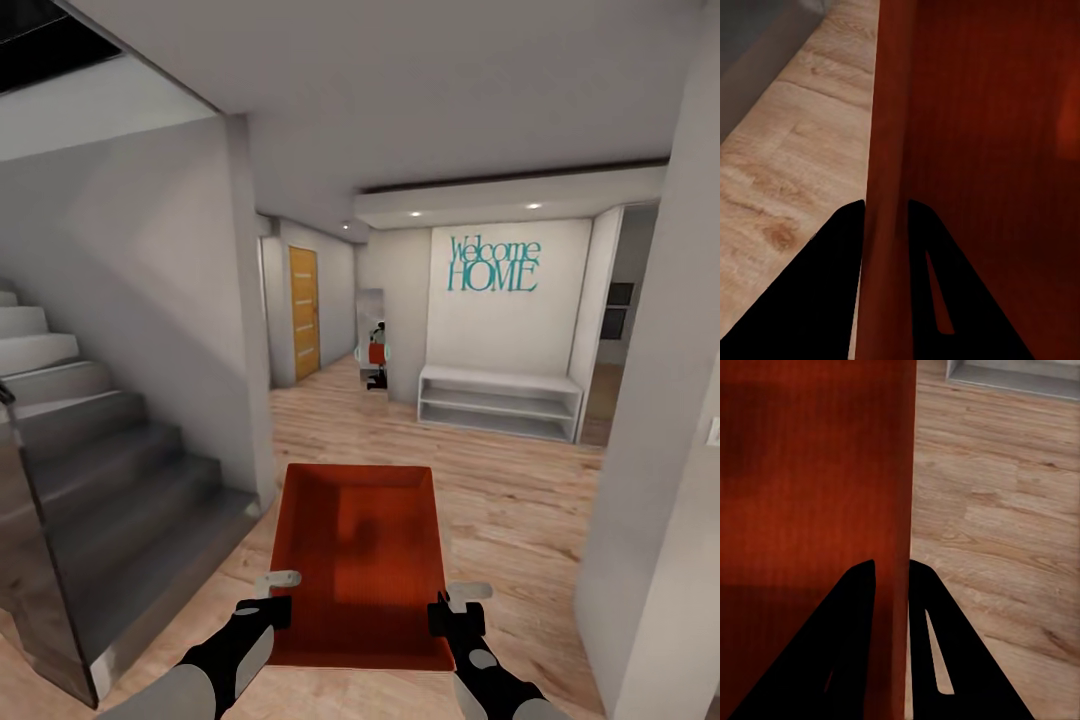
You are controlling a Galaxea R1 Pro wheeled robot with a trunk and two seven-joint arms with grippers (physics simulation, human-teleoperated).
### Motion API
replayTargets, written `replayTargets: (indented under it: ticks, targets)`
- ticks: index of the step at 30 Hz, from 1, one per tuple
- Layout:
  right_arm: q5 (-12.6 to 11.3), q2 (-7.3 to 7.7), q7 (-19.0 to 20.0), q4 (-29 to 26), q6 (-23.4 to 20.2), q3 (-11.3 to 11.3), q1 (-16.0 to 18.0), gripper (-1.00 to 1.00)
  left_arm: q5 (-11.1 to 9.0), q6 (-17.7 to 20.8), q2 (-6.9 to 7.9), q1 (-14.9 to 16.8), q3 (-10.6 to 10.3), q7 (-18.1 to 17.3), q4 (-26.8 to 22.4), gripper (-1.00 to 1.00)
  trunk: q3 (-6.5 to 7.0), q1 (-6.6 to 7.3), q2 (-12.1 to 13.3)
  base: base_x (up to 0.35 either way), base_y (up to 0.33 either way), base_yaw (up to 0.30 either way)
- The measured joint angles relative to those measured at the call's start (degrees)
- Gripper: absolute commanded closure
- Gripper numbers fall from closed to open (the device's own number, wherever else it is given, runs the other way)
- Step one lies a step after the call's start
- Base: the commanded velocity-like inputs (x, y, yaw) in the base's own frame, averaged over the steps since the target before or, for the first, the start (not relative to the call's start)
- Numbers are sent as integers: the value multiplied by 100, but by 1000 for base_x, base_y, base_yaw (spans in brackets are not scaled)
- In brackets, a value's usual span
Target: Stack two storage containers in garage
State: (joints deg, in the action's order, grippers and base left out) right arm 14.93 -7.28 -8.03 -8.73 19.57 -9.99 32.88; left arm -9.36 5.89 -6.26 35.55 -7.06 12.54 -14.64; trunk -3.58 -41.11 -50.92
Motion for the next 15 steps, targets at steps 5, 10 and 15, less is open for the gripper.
replayTargets:
  ticks: [5,10,15]
  targets:
    - [7,0,0,11,2,-9,1,100,-21,1,2,1,-17,4,7,100,0,0,0,321,0,0]
    - [2,-2,-2,15,3,-2,1,100,-16,1,4,-4,-10,-1,5,100,0,0,0,322,0,0]
    - [2,0,0,15,3,-5,1,100,-20,1,2,0,-16,3,10,100,0,0,0,322,0,0]
